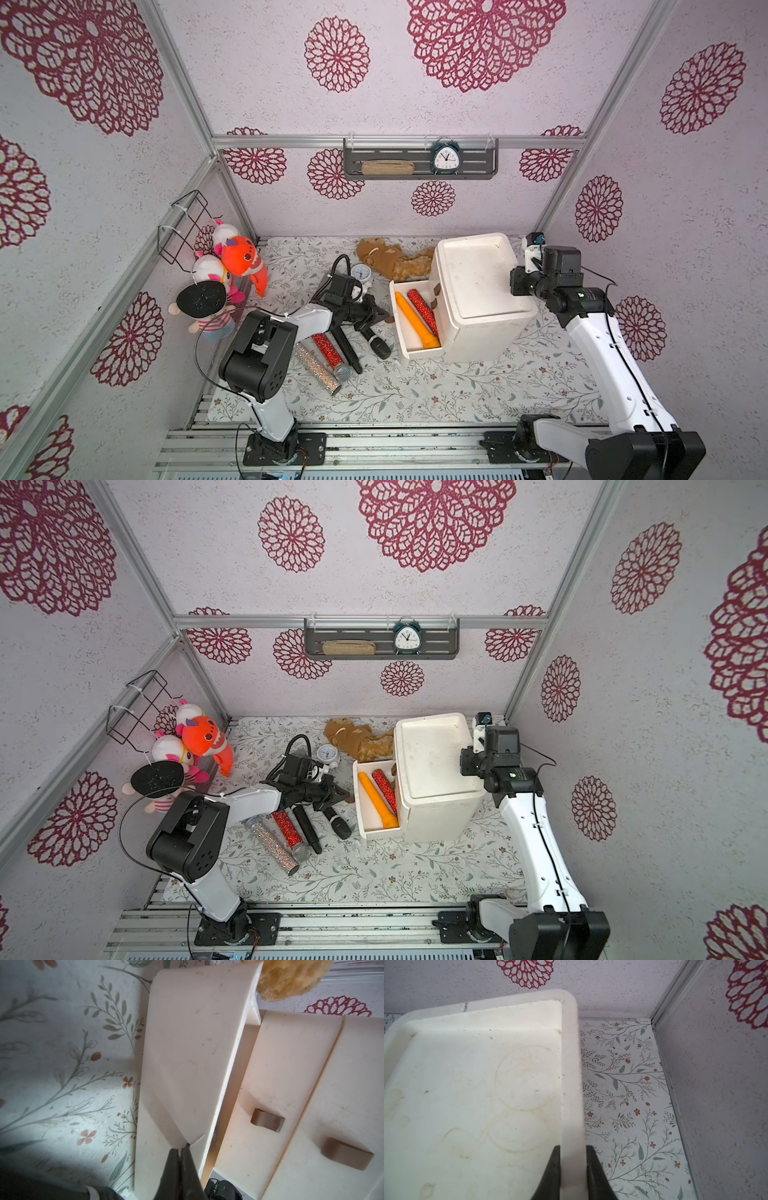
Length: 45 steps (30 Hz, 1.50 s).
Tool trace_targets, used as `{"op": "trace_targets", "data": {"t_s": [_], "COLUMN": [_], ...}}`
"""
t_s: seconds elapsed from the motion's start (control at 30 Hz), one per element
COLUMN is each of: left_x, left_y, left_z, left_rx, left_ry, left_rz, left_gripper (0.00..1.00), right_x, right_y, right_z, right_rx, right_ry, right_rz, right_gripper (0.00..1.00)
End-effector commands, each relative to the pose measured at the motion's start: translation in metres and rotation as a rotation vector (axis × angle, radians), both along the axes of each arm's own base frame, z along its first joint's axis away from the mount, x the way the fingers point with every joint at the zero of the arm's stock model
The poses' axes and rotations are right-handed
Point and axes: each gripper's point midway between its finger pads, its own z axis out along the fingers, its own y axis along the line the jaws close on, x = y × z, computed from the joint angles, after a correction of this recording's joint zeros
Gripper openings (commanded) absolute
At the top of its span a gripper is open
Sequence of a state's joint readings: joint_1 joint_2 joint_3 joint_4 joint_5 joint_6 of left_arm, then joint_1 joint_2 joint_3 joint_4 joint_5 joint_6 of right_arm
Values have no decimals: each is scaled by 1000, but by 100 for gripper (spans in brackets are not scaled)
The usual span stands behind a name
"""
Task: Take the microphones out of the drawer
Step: Open the drawer in the storage box.
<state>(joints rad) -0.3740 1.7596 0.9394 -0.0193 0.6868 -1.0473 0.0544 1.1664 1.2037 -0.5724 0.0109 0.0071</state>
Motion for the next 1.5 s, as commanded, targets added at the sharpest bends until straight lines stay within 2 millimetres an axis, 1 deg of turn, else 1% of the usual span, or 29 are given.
{"op": "trace_targets", "data": {"t_s": [0.0, 0.13, 0.23, 0.37, 0.47, 0.5, 0.53, 0.57, 0.63, 0.7, 0.8, 0.9, 0.97, 1.0, 1.13, 1.3, 1.4, 1.47], "left_x": [2, 1, 1, 3, 3, 4, 3, 3, 4, 5, 4, 3, 2, 2, 0, 4, 7, 12], "left_y": [14, 19, 22, 24, 29, 31, 32, 34, 34, 32, 28, 25, 18, 15, -1, -33, -39, -39], "left_z": [6, 0, 1, 8, 14, 16, 16, 18, 24, 34, 47, 57, 65, 68, 75, 82, 79, 79], "left_rx": [27, 70, 105, 131, 186, 206, 224, 240, 247, 242, 264, 304, 322, 334, 387, 357, 411, 429], "left_ry": [-1, 12, 7, -10, -16, -18, -16, -15, -23, -48, -69, -74, -76, -76, -29, 8, 62, 92], "left_rz": [-3, -1, -8, -12, -31, -36, -41, -45, -58, -68, -96, -109, -124, -126, -135, -112, -70, 3], "left_gripper": [0, 0, 5, 11, 14, 16, 21, 28, 35, 45, 62, 82, 99, 97, 97, 97, 97, 97], "right_x": [1, 2, 4, 5, 5, 5, 6, 5, 6, 6, 6, 6, 5, 5, 4, 5, 5, 4], "right_y": [-37, -34, -28, -23, -22, -22, -22, -22, -22, -22, -22, -23, -23, -22, -20, -18, -17, -17], "right_z": [23, 27, 28, 29, 32, 33, 34, 35, 37, 37, 37, 37, 37, 38, 38, 33, 31, 32], "right_rx": [-31, -22, -3, 16, 17, 15, 15, 14, 12, 9, 2, -2, 0, 1, 1, 5, 12, 13], "right_ry": [-97, -106, -107, -114, -120, -120, -123, -125, -125, -124, -121, -120, -124, -126, -128, -110, -104, -106], "right_rz": [-199, -179, -152, -130, -129, -131, -131, -132, -128, -128, -128, -131, -130, -128, -117, -105, -101, -102], "right_gripper": [0, 0, 0, 0, 0, 0, 0, 0, 0, 0, 0, 0, 0, 0, 0, 0, 0, 0]}}
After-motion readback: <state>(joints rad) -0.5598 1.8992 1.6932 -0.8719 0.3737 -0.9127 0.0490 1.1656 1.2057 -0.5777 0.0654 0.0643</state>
